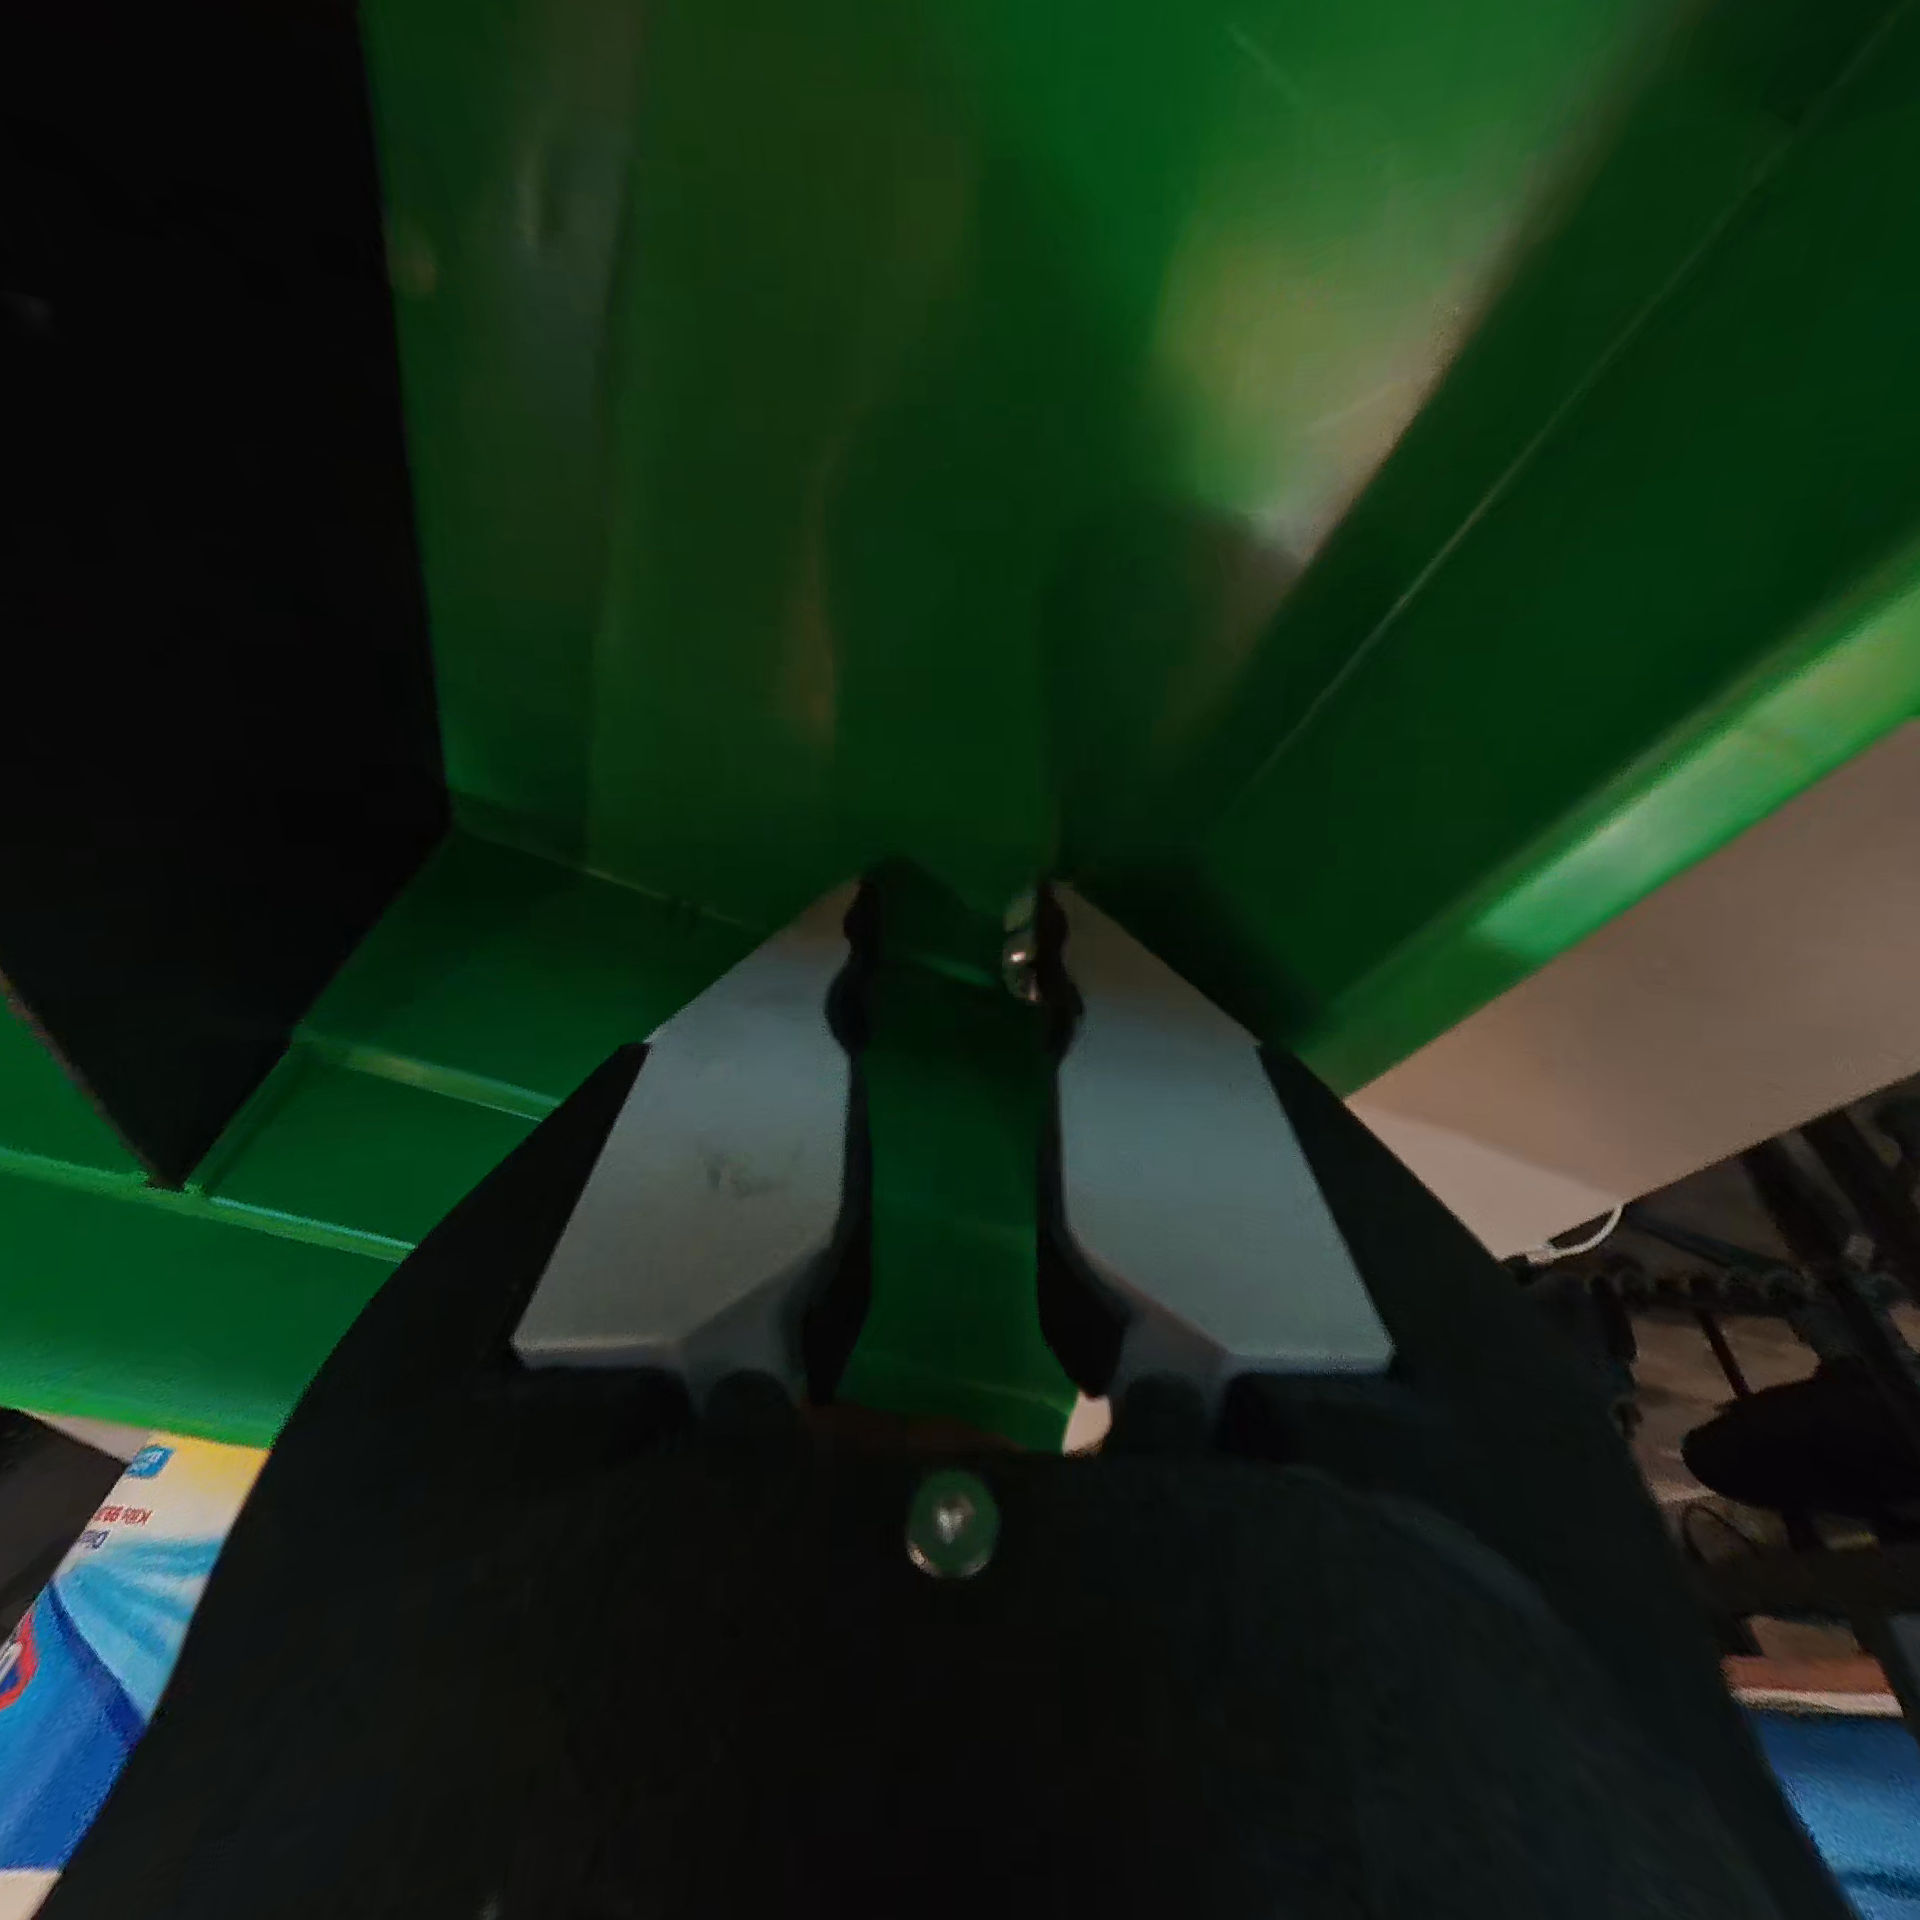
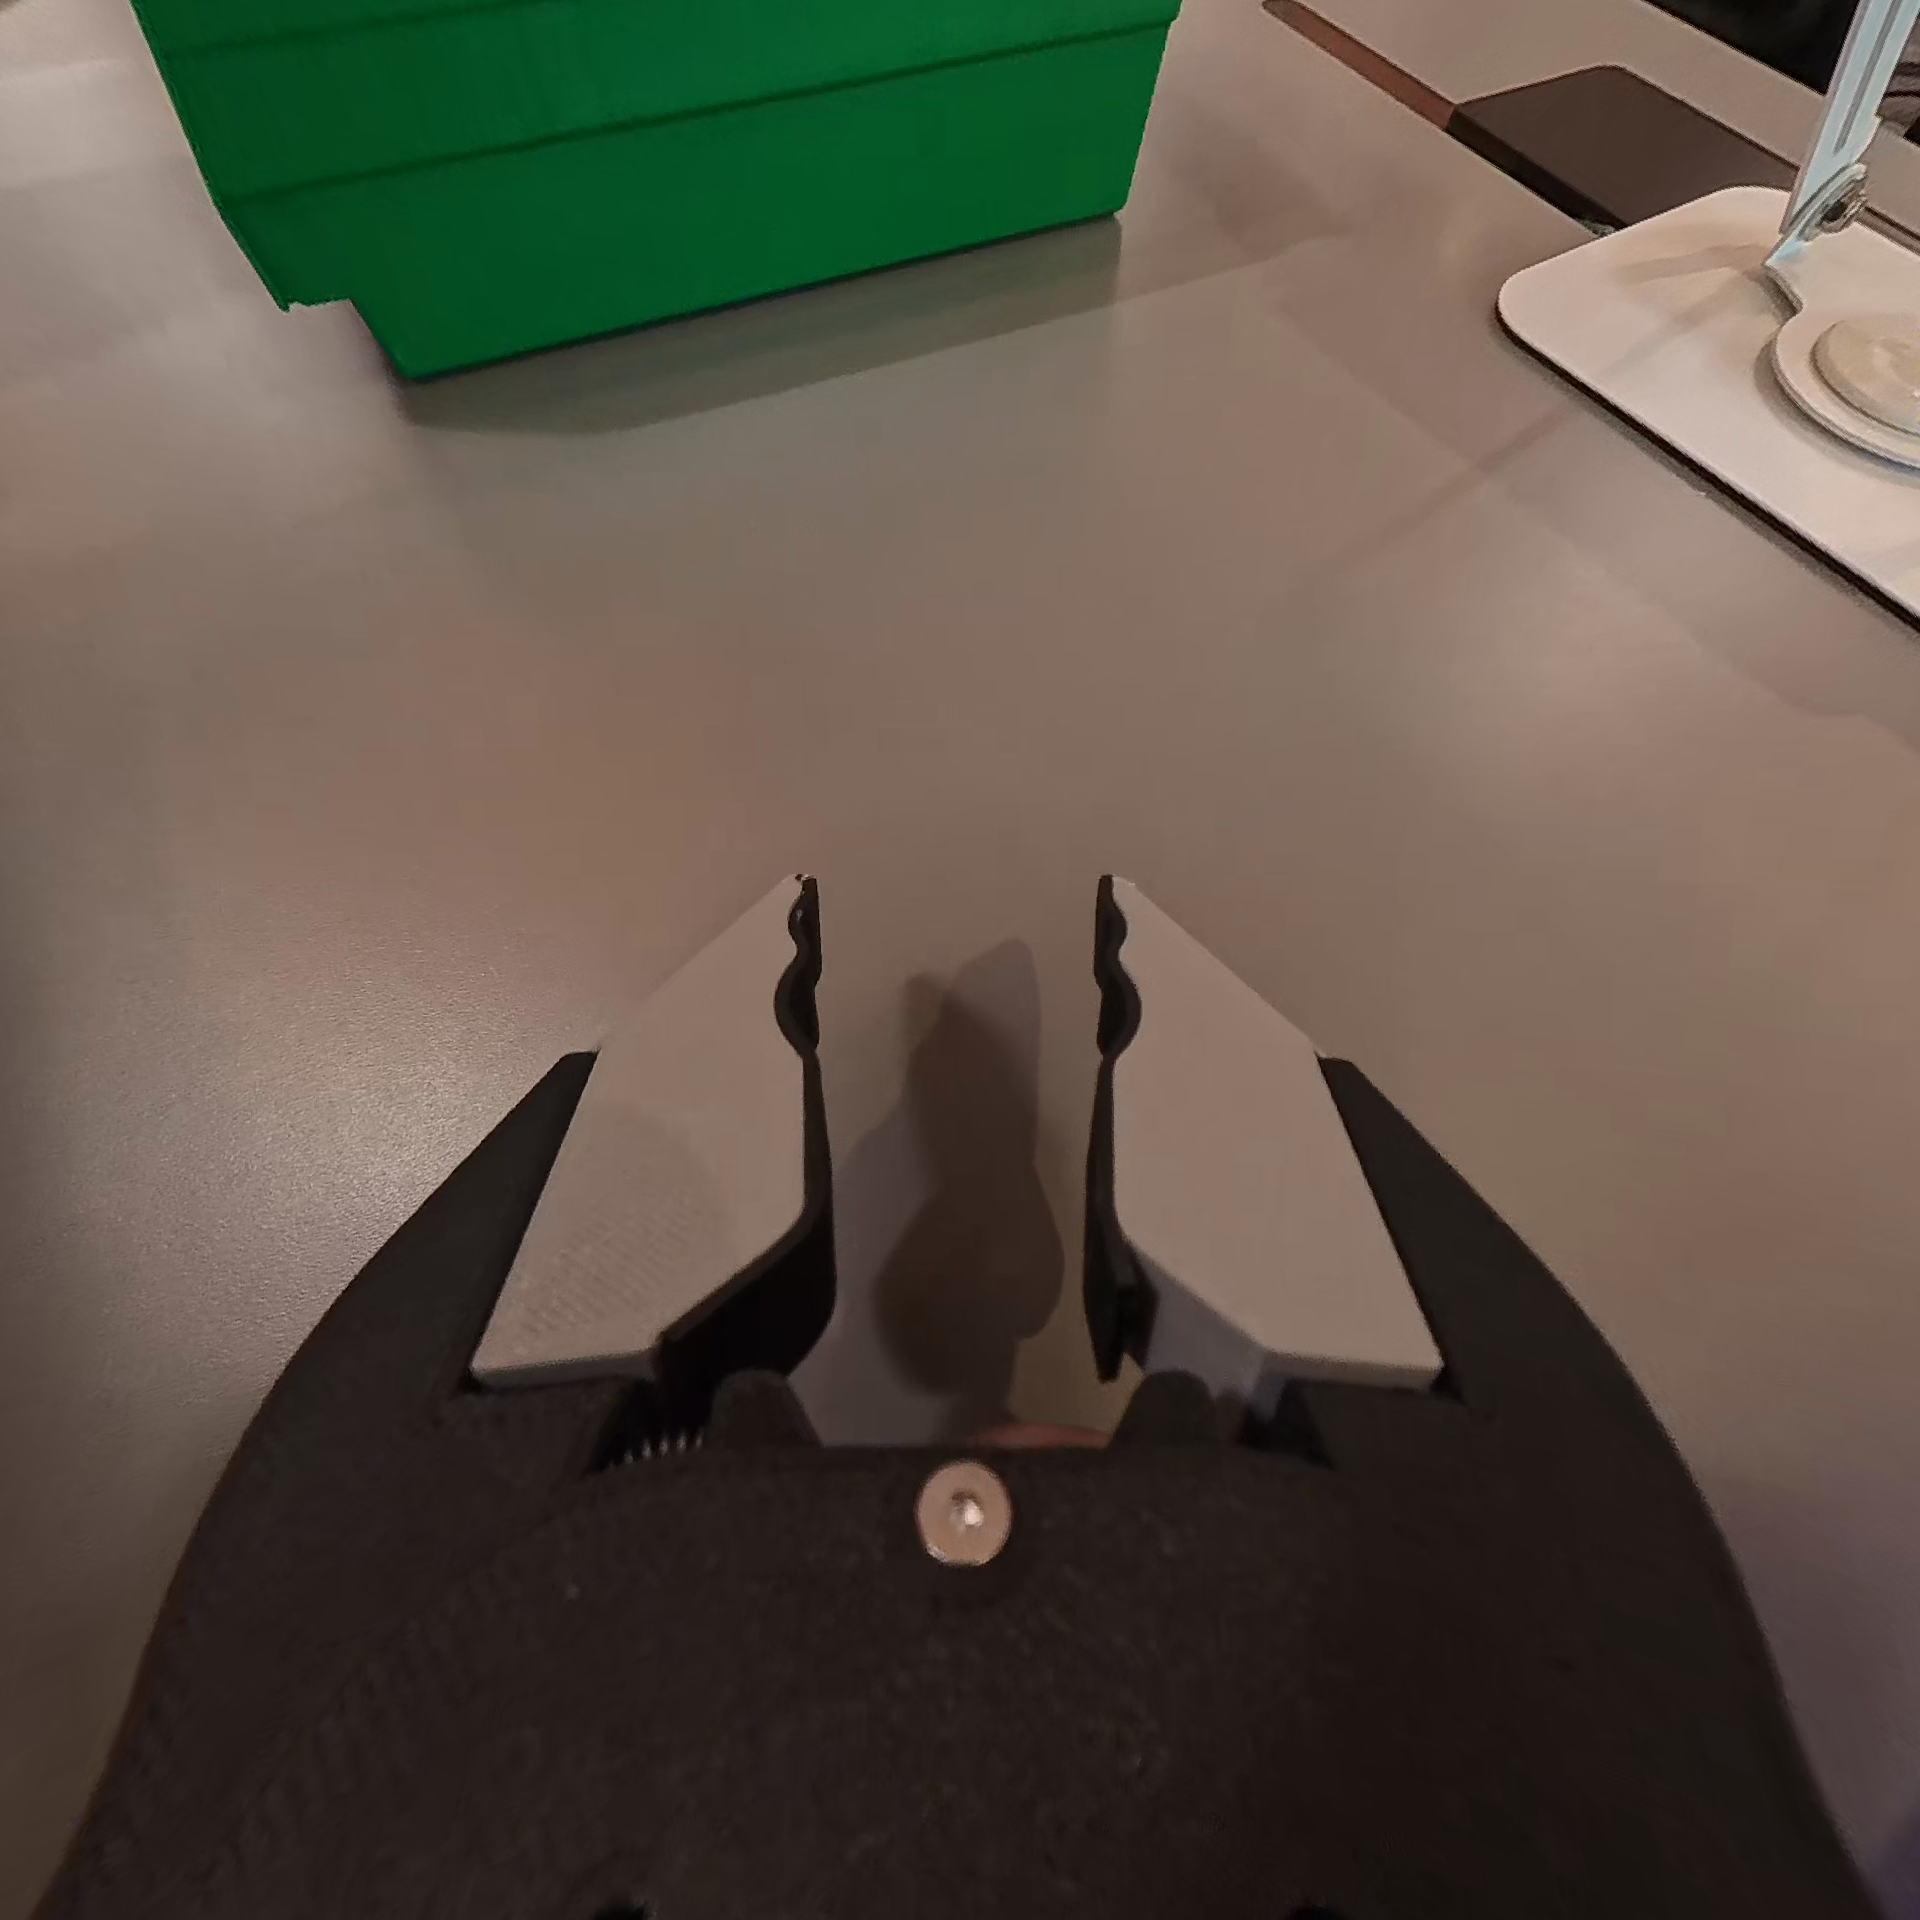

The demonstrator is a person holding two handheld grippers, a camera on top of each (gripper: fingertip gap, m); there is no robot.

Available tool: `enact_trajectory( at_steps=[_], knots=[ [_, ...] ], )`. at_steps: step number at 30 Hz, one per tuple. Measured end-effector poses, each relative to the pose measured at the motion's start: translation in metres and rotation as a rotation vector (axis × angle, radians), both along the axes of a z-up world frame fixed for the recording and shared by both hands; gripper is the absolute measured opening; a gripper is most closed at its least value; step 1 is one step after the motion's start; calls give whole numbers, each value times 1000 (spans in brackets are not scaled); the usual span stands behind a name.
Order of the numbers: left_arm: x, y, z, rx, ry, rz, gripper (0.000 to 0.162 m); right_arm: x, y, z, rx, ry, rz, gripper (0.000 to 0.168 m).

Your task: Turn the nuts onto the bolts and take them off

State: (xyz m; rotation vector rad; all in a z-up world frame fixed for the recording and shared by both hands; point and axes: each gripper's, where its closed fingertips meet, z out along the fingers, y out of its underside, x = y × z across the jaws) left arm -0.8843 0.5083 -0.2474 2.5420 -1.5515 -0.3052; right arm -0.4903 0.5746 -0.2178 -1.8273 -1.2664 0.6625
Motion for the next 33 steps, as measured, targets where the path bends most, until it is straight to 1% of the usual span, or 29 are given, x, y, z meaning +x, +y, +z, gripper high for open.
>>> enact_trajectory(
  at_steps=[1, 2, 4, 5, 6, 9, 11, 12, 13, 14, 16, 19, 20, 21, 24, 26, 31, 33],
  knots=[
    [3, 3, 0, 18, -14, 5, 21, 0, -1, 0, 2, -1, 2, 50],
    [4, 6, 0, 31, -15, 7, 19, -1, -1, 1, 6, -3, 5, 50],
    [4, 22, 3, 136, 3, -6, 16, -1, -3, 3, 22, -3, 7, 50],
    [4, 26, 6, 163, 4, 5, 15, -2, -3, 3, 27, -5, 9, 50],
    [5, 22, 8, 138, -11, 32, 15, -2, -4, 4, 31, -6, 10, 50],
    [4, 3, 11, 45, -30, 182, 20, -1, -4, 6, 34, 0, 10, 50],
    [-1, -10, 9, -14, -23, 380, 22, -1, -5, 9, 38, 9, 11, 50],
    [-1, -14, 8, -36, -37, 443, 22, -2, -6, 11, 42, 13, 12, 50],
    [-4, -12, 7, -19, -38, 469, 23, -2, -6, 12, 46, 17, 14, 50],
    [-6, -11, 7, -4, -39, 494, 19, -2, -7, 14, 52, 20, 16, 50],
    [-5, -14, 7, -12, -51, 539, 26, -2, -8, 17, 63, 25, 18, 49],
    [-5, -20, 6, -33, -36, 546, 26, -3, -10, 19, 66, 29, 22, 49],
    [-4, -22, 4, -42, -40, 556, 23, -3, -11, 20, 67, 31, 24, 49],
    [-3, -21, 2, -39, -44, 561, 15, -3, -12, 21, 69, 33, 26, 49],
    [-2, -20, 0, -57, -52, 553, 13, -4, -14, 23, 78, 38, 33, 49],
    [-1, -15, 0, -38, -53, 535, 11, -4, -15, 26, 85, 42, 35, 49],
    [27, 17, 10, 90, -201, 519, 10, -4, -16, 29, 94, 49, 35, 49],
    [41, 21, 13, 88, -256, 513, 9, -4, -16, 29, 96, 50, 35, 49]
  ],
)
